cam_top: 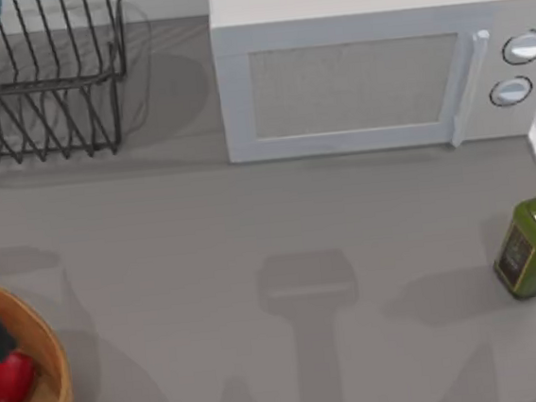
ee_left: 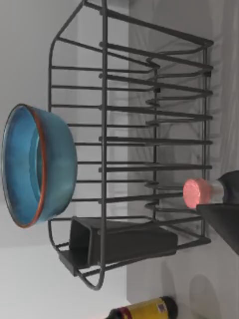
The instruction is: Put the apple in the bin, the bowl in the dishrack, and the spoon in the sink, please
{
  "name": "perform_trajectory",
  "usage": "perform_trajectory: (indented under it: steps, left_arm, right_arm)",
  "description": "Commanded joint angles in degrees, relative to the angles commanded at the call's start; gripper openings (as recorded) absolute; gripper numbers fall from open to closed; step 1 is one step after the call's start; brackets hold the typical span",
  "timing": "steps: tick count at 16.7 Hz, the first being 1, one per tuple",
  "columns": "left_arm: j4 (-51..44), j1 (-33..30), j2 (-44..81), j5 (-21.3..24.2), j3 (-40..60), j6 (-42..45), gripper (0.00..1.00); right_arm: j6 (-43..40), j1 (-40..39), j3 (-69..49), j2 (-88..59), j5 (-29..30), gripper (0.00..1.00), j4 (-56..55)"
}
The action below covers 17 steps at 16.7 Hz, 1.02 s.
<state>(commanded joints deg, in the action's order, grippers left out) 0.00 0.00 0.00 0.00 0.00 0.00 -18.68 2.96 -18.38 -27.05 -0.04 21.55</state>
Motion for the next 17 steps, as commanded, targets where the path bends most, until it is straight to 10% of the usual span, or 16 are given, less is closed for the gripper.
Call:
perform_trajectory:
  steps: [9, 17]
  left_arm:
    - [0.0, 0.0, 0.0, 0.0, 0.0, 0.0, 1.0]
    - [0.0, 0.0, 0.0, 0.0, 0.0, 0.0, 1.0]
  right_arm:
    - [-24.32, 4.38, -24.18, -41.75, -0.09, 1.0, 29.63]
    - [-30.31, 5.4, -30.67, -50.42, -0.2, 1.0, 36.33]
